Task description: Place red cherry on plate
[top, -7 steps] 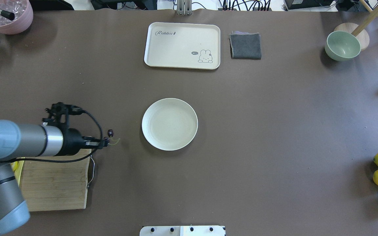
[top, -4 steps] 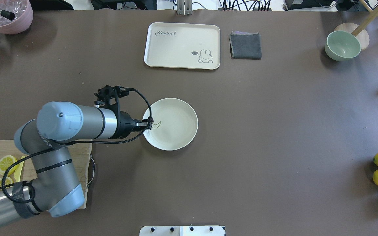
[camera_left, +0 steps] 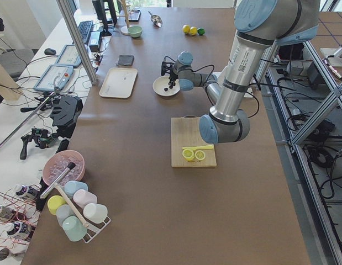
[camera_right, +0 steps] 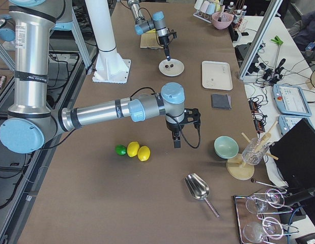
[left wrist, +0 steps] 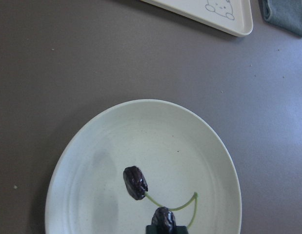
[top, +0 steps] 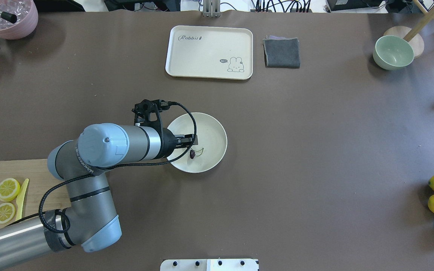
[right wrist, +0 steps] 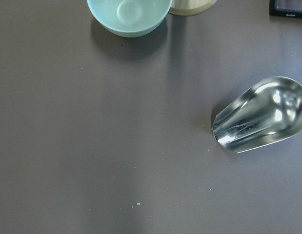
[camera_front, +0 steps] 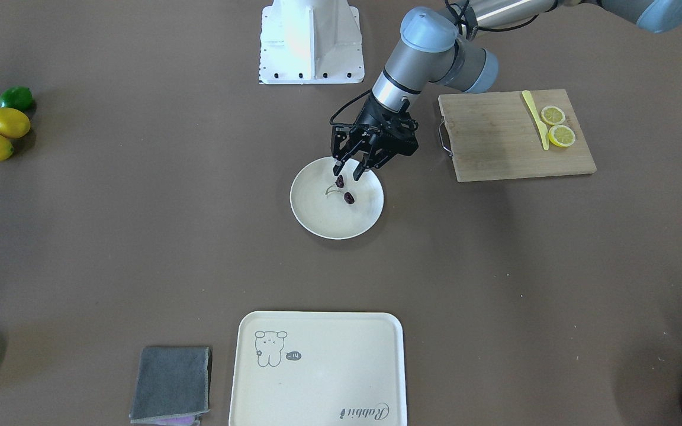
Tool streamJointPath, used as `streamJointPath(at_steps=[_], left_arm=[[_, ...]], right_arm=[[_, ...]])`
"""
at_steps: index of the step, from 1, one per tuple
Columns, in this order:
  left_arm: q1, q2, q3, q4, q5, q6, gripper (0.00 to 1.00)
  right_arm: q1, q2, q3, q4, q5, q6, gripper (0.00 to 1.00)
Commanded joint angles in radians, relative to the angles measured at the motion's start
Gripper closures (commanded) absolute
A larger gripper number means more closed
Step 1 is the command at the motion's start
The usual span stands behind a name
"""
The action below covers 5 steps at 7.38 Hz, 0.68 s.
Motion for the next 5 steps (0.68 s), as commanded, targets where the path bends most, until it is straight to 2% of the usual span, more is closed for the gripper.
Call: streamJointPath(at_steps=[1, 2, 4, 5], left_arm=[[-0.046, -0.004, -0.111, 0.245, -0.026, 0.051, 0.02], [-0.124, -0.001, -0.157, 0.357, -0.124, 0.129, 0.02], [-0.311, 0.029, -0.177, 0.488, -0.317, 0.372, 0.02], [-0.44, 0.06, -0.194, 0.59, -0.431, 0.573, 0.02]], right_arm=[[0.011, -0.005, -0.039, -0.01, 0.038, 0.002, 0.0], [0.036, -0.011, -0.05, -0.012, 0.037, -0.001, 0.0], [0.044, -0.031, -0.06, -0.016, 0.017, -0.04, 0.0], [0.059, -0.027, -0.061, -0.106, -0.005, -0.173, 0.0]])
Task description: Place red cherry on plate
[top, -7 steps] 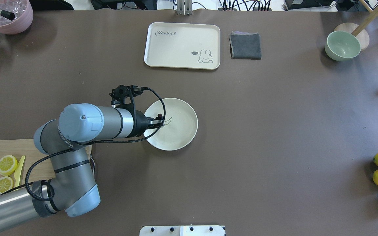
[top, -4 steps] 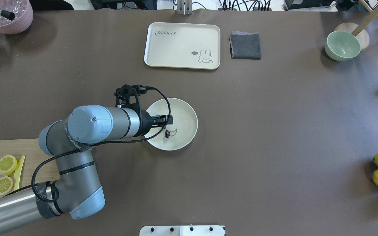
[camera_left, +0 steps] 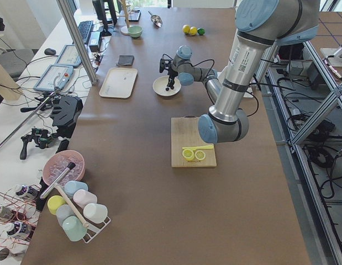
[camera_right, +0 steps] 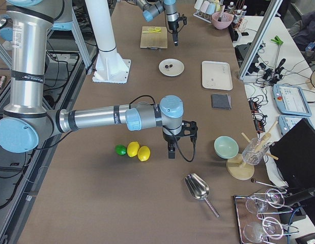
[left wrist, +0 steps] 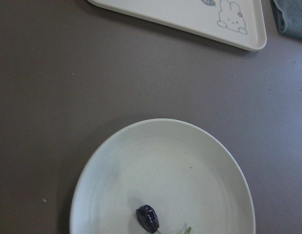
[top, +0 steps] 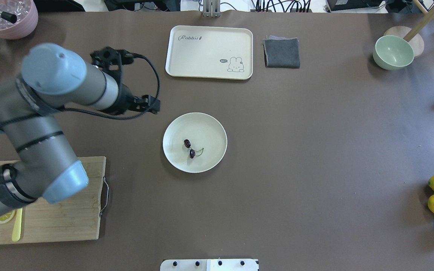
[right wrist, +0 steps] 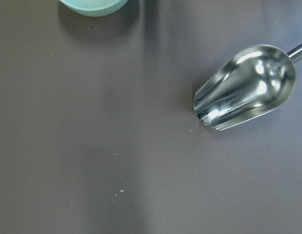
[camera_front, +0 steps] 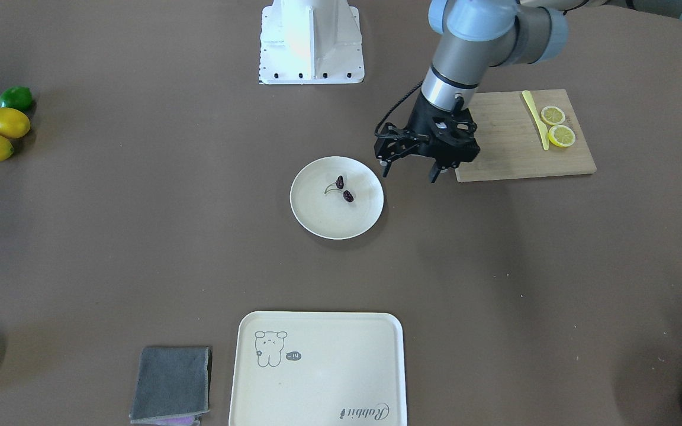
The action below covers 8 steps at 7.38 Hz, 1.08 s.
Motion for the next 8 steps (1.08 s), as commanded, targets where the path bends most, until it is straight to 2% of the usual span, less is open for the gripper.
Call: streamJointPath(at_steps=[1, 2, 3, 4, 5, 7, 8], left_arm=[[-0.283, 0.062, -0.05, 0.243, -0.215, 0.45, 0.02], [-0.438, 0.118, -0.059, 0.343, -0.268, 0.719, 0.02], [-0.587, 0.188, -0.036, 0.399, -0.32, 0.956, 0.02], [-0.69, 0.245, 0.012, 0.413, -0.332, 1.157, 0.02], [-0.765, 0.307, 0.051, 0.41, -0.343, 1.225, 0.02], [-0.823, 0.408, 0.112, 0.394, -0.34, 1.234, 0.02], [-0.89, 0.445, 0.134, 0.378, -0.348, 1.231, 0.02]], right_arm=[[0.032, 0.01, -0.003, -0.167, -0.066, -0.27, 0.0], [0.047, 0.006, -0.006, -0.191, -0.087, -0.323, 0.0], [0.053, -0.002, -0.015, -0.191, -0.087, -0.323, 0.0], [0.054, -0.002, -0.021, -0.19, -0.087, -0.323, 0.0], [0.055, -0.002, -0.021, -0.19, -0.087, -0.323, 0.0], [0.054, -0.003, -0.021, -0.187, -0.087, -0.323, 0.0], [0.054, -0.003, -0.021, -0.187, -0.084, -0.322, 0.0]])
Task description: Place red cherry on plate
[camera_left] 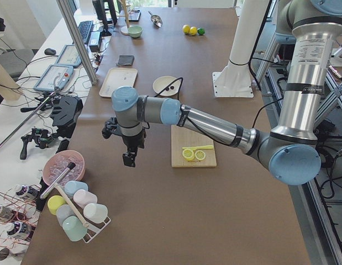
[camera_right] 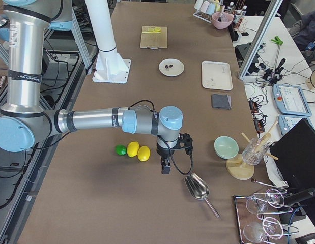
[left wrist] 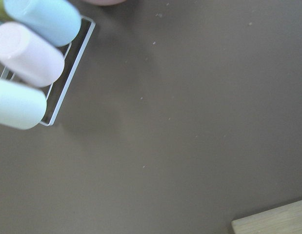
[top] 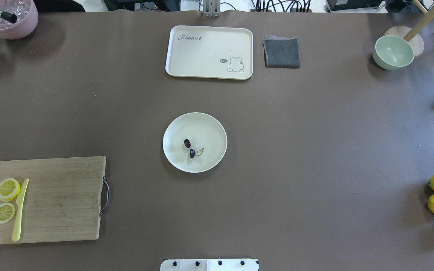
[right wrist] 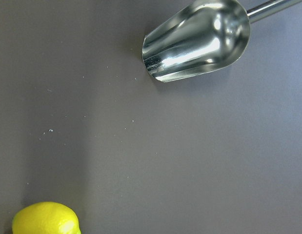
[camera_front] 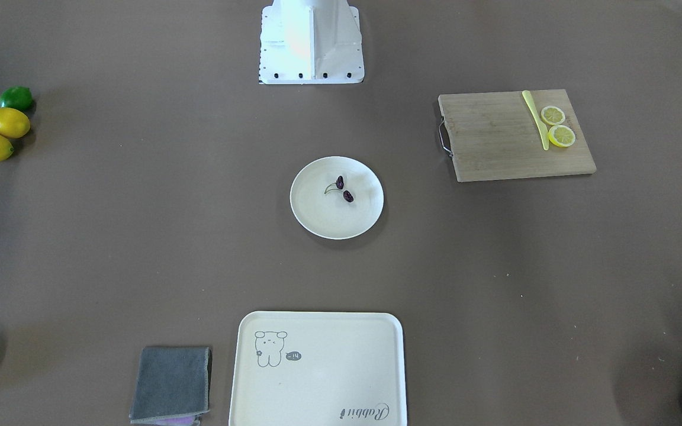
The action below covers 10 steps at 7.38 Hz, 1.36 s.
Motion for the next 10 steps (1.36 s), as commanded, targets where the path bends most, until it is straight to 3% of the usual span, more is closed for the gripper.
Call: streamJointPath(at_steps=[1, 3, 10], left_arm=[[-0.098, 0.091, 0.035, -0.022, -0.026, 0.008, 0.02], [-0.097, 0.142, 0.018, -0.035, -0.097, -0.007, 0.02], [-0.1, 0.155, 0.027, -0.038, -0.086, 0.001, 0.02]], right_arm=[[0.0, 0.0, -0.005, 0.002, 0.007, 0.001, 0.0], [0.0, 0.001, -0.014, 0.004, 0.007, 0.001, 0.0], [0.0, 0.007, -0.009, 0.007, 0.01, 0.003, 0.0]])
